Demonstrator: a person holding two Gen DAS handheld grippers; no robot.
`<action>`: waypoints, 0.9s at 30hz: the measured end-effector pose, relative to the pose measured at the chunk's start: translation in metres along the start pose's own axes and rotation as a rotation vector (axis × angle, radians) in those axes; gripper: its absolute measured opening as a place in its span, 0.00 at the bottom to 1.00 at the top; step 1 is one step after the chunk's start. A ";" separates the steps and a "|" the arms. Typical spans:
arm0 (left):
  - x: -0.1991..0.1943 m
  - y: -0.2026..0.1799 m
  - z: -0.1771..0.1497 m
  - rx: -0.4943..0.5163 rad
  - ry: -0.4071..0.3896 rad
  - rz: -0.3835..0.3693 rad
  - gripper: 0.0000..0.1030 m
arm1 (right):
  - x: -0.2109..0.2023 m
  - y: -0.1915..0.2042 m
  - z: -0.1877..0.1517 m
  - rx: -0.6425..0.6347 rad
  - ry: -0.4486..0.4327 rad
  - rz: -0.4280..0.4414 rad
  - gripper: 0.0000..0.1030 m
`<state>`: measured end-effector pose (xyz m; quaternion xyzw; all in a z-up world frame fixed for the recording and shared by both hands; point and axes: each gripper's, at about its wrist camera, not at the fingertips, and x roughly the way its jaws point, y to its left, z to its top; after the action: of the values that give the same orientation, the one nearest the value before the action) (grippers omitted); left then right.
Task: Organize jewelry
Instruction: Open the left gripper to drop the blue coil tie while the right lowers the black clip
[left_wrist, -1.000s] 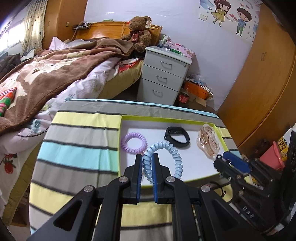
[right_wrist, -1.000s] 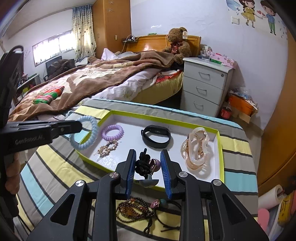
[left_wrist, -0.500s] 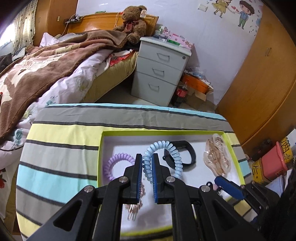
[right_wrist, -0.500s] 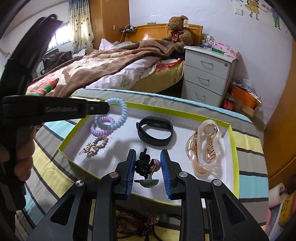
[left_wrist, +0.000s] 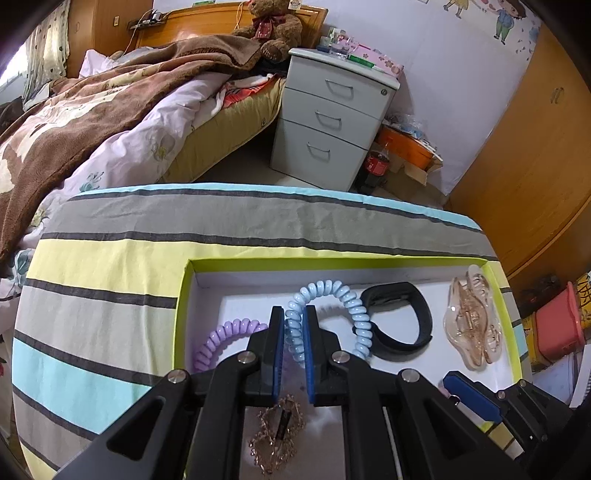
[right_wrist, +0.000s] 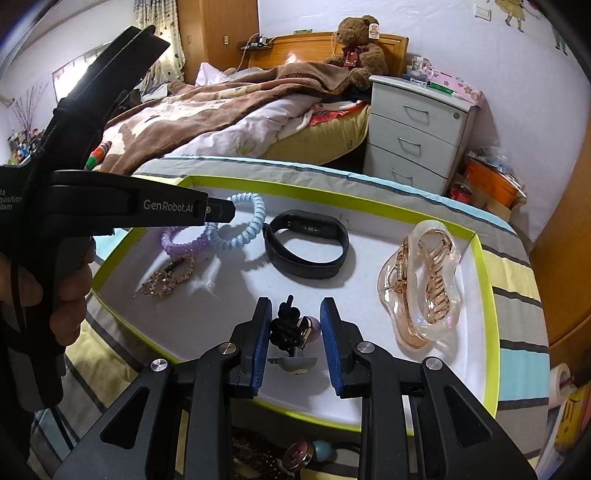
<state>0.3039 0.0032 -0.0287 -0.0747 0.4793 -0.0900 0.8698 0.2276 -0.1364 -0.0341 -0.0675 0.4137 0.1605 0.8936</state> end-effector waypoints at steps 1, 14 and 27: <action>0.001 -0.001 0.000 0.003 -0.001 0.000 0.10 | 0.000 0.000 0.000 -0.005 0.001 -0.004 0.27; 0.004 -0.003 0.000 -0.005 0.007 0.001 0.10 | 0.004 0.001 0.001 -0.010 0.003 -0.011 0.28; 0.004 -0.003 -0.002 -0.004 0.014 -0.022 0.21 | 0.005 -0.002 0.002 0.001 0.004 -0.024 0.31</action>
<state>0.3040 -0.0006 -0.0320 -0.0809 0.4846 -0.0990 0.8654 0.2326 -0.1368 -0.0371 -0.0724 0.4146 0.1493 0.8947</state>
